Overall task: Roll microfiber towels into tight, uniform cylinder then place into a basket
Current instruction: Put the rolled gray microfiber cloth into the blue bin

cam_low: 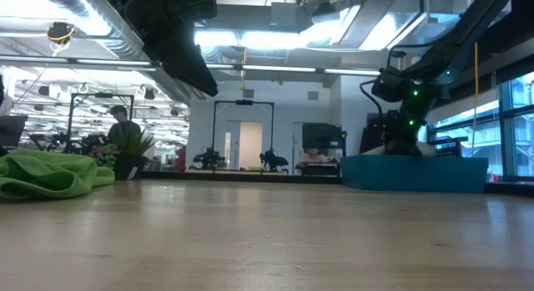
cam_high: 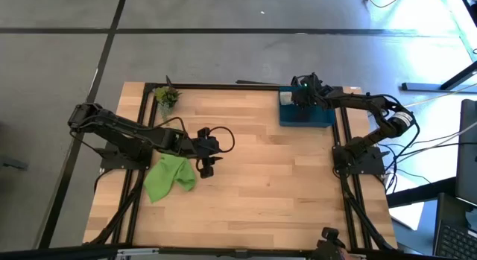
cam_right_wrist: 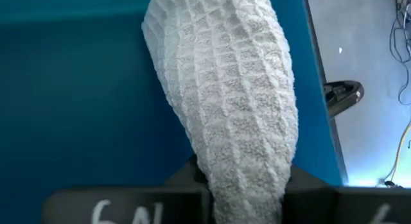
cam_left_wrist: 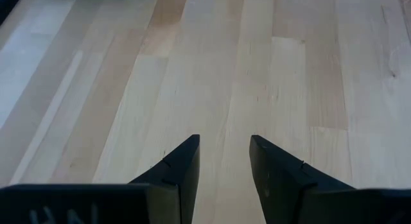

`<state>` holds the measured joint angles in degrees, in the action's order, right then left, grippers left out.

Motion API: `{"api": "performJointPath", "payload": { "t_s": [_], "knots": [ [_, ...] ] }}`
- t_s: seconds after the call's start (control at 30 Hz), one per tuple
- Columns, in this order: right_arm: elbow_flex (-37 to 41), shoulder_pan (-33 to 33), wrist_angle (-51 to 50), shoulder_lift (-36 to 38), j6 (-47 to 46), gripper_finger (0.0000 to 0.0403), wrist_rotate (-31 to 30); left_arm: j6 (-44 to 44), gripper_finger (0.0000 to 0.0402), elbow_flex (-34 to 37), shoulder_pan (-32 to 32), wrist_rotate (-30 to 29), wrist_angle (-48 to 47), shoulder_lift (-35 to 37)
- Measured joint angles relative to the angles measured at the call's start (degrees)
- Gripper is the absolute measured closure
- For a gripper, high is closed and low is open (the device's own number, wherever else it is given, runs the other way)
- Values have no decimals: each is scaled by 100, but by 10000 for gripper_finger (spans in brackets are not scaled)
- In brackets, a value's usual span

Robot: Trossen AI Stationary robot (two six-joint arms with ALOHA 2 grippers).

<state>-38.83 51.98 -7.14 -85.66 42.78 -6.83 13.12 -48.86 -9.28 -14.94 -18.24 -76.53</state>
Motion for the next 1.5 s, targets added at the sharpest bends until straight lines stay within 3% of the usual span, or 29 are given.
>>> {"api": "performJointPath", "payload": {
  "t_s": [0.17,0.4,1.13,1.5],
  "knots": [
    [-9,45,5,-61,14,353,-42,-2,276,-2,0,0,0,0],
    [-9,42,42,-60,10,301,-367,-2,276,-2,0,0,4,0],
    [-11,42,313,-54,-3,182,-367,0,276,-4,0,2,153,0],
    [-13,42,304,-51,-43,171,-365,-2,276,-4,0,2,153,0]
  ]
}}
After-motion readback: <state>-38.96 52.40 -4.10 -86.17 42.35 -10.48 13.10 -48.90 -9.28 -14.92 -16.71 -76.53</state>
